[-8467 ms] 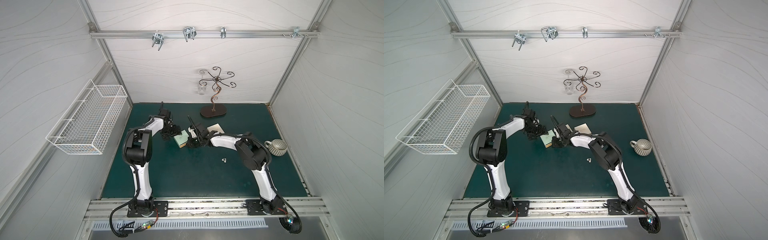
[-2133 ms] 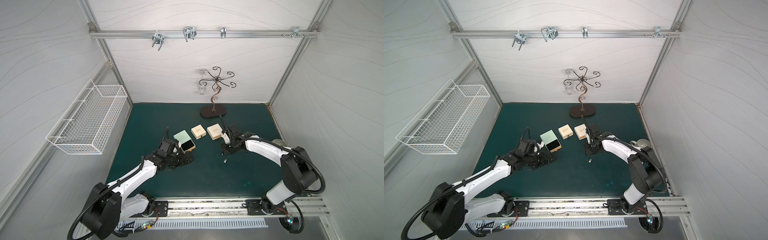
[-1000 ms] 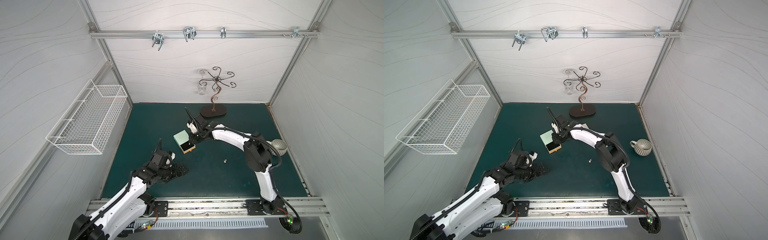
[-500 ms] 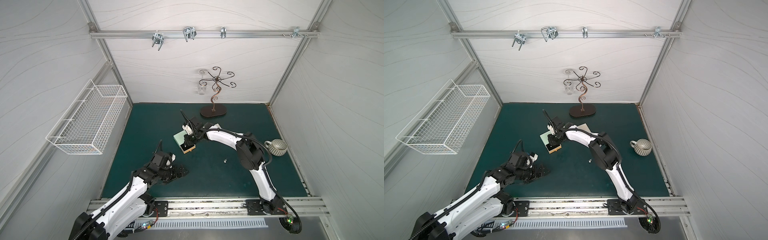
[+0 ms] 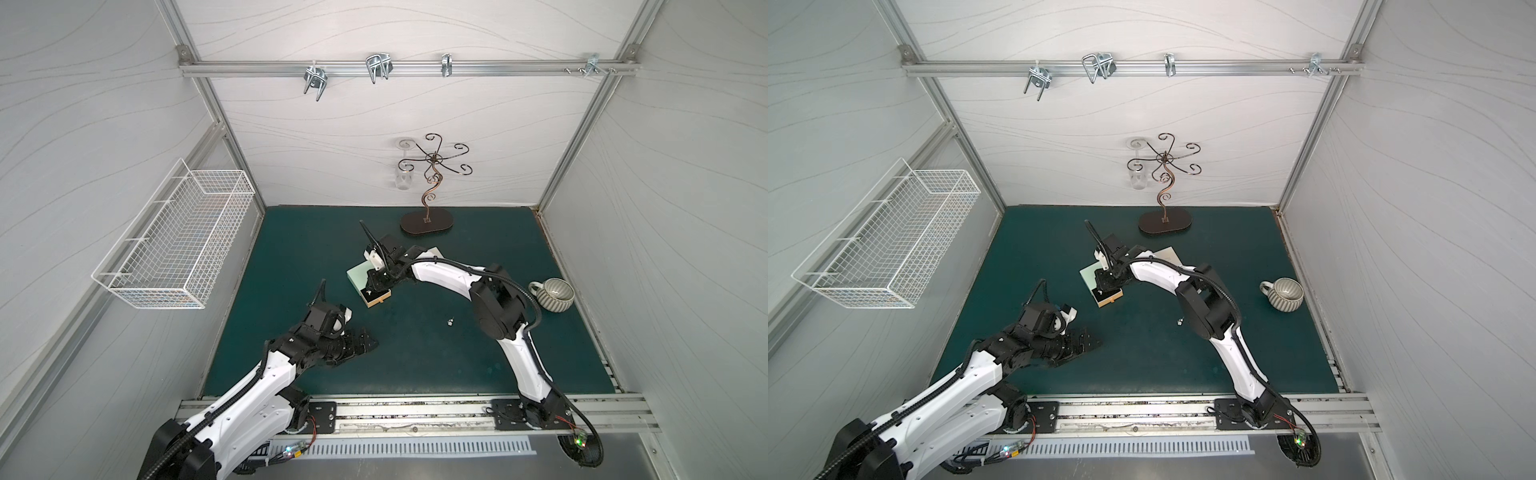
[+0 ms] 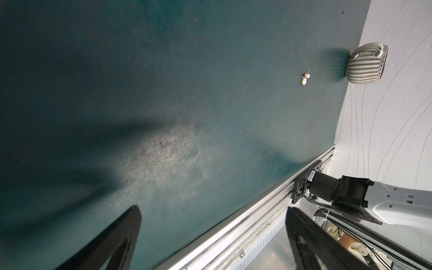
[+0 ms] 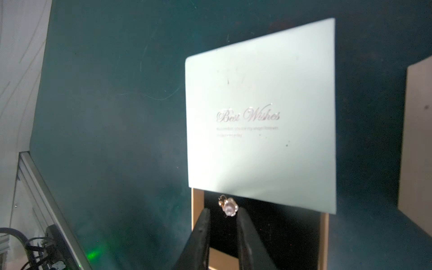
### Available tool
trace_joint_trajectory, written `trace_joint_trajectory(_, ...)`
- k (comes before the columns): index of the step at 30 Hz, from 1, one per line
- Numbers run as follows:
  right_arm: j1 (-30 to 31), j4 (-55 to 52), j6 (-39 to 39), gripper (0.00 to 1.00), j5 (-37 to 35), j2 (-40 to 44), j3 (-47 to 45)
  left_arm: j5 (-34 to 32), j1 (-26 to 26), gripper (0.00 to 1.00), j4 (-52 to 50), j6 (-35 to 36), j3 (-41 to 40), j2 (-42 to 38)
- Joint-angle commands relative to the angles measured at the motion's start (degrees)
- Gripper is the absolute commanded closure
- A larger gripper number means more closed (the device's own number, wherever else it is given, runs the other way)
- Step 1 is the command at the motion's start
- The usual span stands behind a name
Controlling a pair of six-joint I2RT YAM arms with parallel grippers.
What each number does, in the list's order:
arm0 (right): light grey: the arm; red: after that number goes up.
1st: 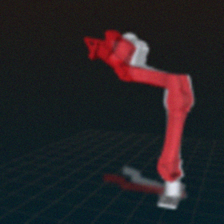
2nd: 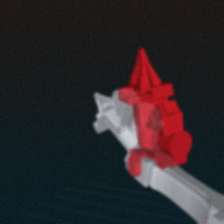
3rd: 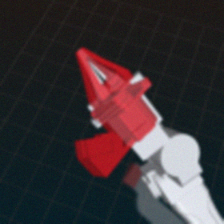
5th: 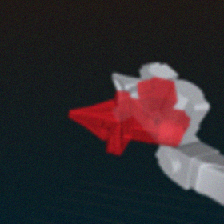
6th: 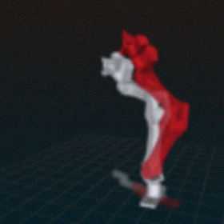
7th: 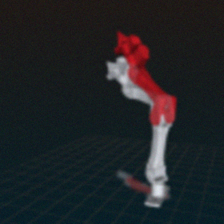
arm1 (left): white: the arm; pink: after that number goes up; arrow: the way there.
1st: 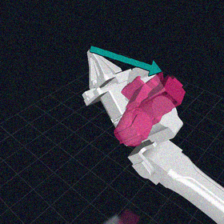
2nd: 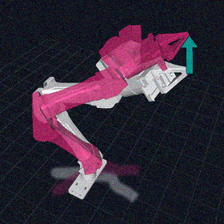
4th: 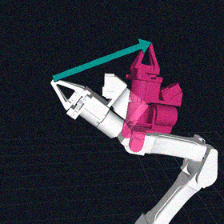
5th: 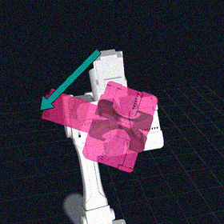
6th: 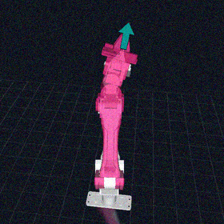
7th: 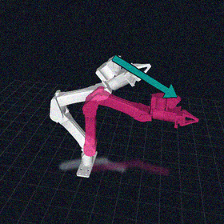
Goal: Place the earrings into the drawer-style jewelry box
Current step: Insert the earring into the inner lining.
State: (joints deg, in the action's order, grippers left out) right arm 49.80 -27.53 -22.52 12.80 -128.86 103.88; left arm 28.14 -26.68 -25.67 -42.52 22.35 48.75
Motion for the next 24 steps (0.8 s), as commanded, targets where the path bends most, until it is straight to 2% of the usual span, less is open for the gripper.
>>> trace_joint_trajectory(1, 0.11, -0.33, 0.54, 0.74, -0.04, 3.92, 0.22, 0.69, -0.12, 0.01, 1.85, -0.69, 0.77, 0.03)
trace_joint_trajectory(7, -2.62, 0.74, 1.27, 0.73, -0.68, 11.81, -6.86, 0.58, -0.13, 0.01, 2.03, -0.57, 1.25, 0.55)
trace_joint_trajectory(17, -12.06, 0.27, 4.95, 0.74, -5.56, 32.49, -35.14, 0.47, -0.21, 0.01, 5.16, -0.24, 1.46, 3.73)
trace_joint_trajectory(24, -16.72, -0.72, 4.4, 0.74, -8.21, 42.65, -48.83, 0.86, -0.3, 0.01, 6.83, 0.5, 2.65, 6.86)
